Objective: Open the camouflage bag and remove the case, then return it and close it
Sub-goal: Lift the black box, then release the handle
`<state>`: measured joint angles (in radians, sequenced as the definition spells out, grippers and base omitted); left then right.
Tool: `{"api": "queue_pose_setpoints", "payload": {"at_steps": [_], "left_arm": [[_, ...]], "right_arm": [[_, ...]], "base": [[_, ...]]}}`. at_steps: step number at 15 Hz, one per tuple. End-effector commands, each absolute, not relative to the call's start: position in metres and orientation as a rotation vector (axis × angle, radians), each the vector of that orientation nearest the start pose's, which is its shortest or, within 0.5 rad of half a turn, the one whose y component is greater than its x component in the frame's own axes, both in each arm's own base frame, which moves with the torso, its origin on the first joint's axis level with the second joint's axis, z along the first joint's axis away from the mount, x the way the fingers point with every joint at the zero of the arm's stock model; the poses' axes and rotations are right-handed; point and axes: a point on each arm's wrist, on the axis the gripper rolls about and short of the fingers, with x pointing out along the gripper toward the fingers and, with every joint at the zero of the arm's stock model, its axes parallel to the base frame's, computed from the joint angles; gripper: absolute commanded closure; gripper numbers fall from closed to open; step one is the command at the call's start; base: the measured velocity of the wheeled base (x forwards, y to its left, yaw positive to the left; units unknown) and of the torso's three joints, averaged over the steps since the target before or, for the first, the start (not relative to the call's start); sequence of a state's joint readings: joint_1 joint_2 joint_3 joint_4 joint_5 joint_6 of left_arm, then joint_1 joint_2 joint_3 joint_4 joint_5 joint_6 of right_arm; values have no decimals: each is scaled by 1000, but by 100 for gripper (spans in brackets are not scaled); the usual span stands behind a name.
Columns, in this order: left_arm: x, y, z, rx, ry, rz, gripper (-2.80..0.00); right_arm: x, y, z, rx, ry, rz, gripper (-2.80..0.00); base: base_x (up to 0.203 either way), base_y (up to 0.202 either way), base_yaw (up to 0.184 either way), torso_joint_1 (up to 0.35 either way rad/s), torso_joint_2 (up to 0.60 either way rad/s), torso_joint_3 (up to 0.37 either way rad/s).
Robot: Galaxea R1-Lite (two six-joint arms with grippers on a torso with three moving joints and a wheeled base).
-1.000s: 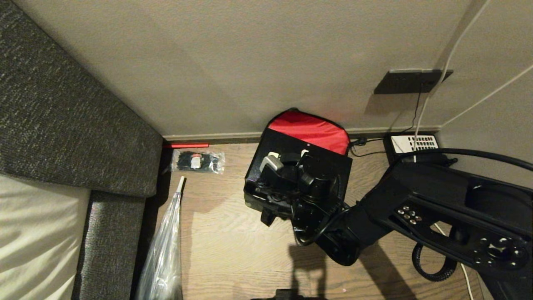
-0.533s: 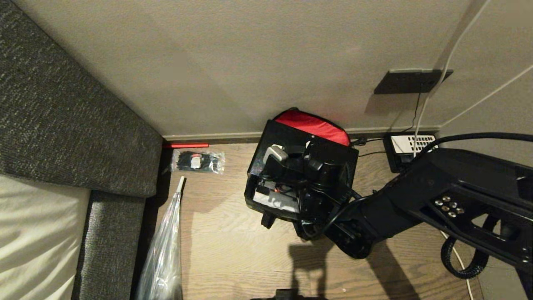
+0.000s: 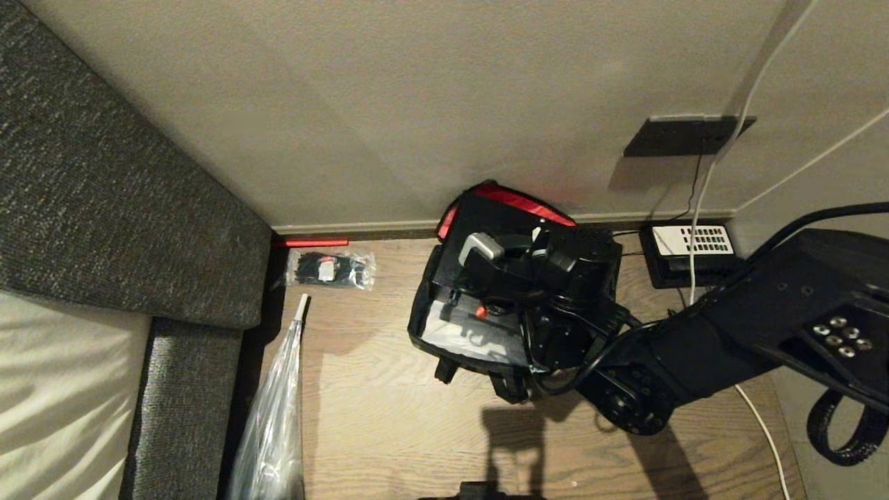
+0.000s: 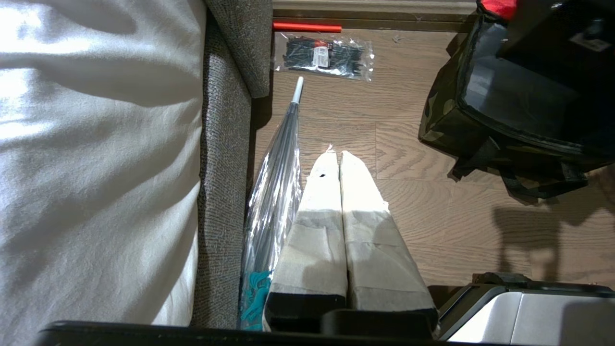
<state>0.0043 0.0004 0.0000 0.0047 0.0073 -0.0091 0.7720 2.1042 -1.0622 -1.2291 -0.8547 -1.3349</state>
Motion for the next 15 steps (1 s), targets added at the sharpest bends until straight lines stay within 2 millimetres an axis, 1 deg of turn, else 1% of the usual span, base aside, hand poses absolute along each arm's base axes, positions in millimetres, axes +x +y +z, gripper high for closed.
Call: {"api": "queue_pose_setpoints", "payload": {"at_steps": [1,4,7,8,9,11,15], "left_arm": [[-23,0,74,-9,6,12,0],[-23,0,74,-9,6,12,0],[-23,0,74,-9,6,12,0],[-23,0,74,-10,6,12,0],[-23,0,74,-9,6,12,0],[-23,0,74,-9,6,12,0],[-23,0,74,-9,6,12,0]], "right_arm": [[292,251,175,-1188,-48,-183,0],[290,237,177,-1189,-29,-201,0],[288,209,182,-1185,8,-246,0],[288,207,182,-1183,11,-250,0],[289,199,180,-1175,27,-261,0],[292,177,177,-1165,70,-304,0],[295,148,174,-1153,106,-376,0]], "base": [[0,0,0,0,0,0],[0,0,0,0,0,0],[0,0,0,0,0,0],[0,0,0,0,0,0],[0,0,0,0,0,0],[0,0,0,0,0,0],[0,0,0,0,0,0]]}}
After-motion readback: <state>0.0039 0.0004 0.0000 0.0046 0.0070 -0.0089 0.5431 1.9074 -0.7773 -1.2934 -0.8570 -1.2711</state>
